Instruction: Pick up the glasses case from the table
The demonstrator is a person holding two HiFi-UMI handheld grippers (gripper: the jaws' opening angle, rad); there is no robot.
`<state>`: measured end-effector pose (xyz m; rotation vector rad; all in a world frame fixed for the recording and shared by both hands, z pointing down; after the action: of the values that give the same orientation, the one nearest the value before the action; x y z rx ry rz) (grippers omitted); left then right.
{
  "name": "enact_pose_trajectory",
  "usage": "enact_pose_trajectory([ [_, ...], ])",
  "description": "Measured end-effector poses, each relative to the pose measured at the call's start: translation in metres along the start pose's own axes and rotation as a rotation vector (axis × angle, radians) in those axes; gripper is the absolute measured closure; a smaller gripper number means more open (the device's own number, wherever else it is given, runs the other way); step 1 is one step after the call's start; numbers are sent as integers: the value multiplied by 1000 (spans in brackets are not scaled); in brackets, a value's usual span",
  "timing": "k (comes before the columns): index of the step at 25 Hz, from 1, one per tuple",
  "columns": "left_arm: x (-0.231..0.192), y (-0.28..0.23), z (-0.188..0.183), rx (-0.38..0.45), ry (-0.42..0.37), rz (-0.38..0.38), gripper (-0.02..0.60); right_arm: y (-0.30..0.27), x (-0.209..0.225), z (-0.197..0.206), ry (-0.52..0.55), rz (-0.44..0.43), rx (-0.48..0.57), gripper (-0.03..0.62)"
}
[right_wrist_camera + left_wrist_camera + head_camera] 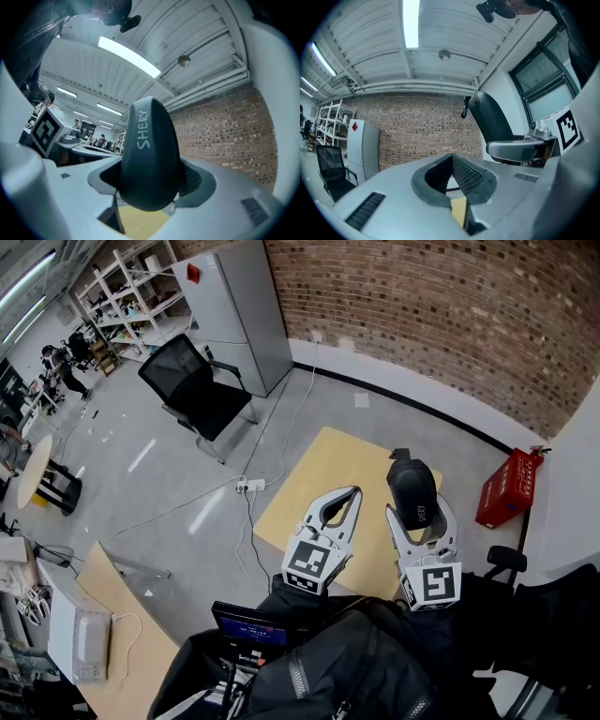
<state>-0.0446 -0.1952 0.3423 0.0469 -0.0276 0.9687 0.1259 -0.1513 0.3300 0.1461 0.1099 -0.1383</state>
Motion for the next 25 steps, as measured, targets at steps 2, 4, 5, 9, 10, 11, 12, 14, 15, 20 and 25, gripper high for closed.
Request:
enact_pose_trajectory([
  [2,0,1,-1,-4,0,-3,581,-1,-1,-1,1,-4,-1,263],
  [4,0,2,0,-7,-1,-6,581,-1,-2,0,-1,-7,-4,263],
  [5,0,2,0,-9,-1,-8,581,-1,-2,0,-1,-10,-4,263],
  [9,2,4,1,-9,-5,-14,581,2,-3,1,-1,-17,-3,263],
  [10,3,5,1,-8,-5,-15,581,2,-3,1,-1,-18,-3,263],
  [11,4,5,1,-8,-5,-15,581,3,-3,1,-2,-19,-2,263],
  [12,5,5,0,-8,-7,-15,581,4,-2,0,-2,-18,-1,263],
  [14,6,4,0,-9,-8,-14,581,5,-1,0,-2,-16,0,263],
  [15,6,4,0,-9,-8,-12,581,6,-1,0,-2,-15,-1,263],
  [20,8,6,2,-5,-7,-6,581,9,-4,2,15,-18,-3,264],
  [25,9,9,2,-2,-8,-8,581,11,-6,2,20,-16,-1,264],
])
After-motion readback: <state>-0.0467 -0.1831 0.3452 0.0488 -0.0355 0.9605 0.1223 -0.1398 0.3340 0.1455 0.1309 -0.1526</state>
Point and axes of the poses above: the fingertips, and each gripper's own axes: y backward along the fingers, x to its right, z out of its underside, the point moved 8 cm from there along y, backward along the fingers, and after that the axes turned 14 degrees about z, right-handed, at the moved point
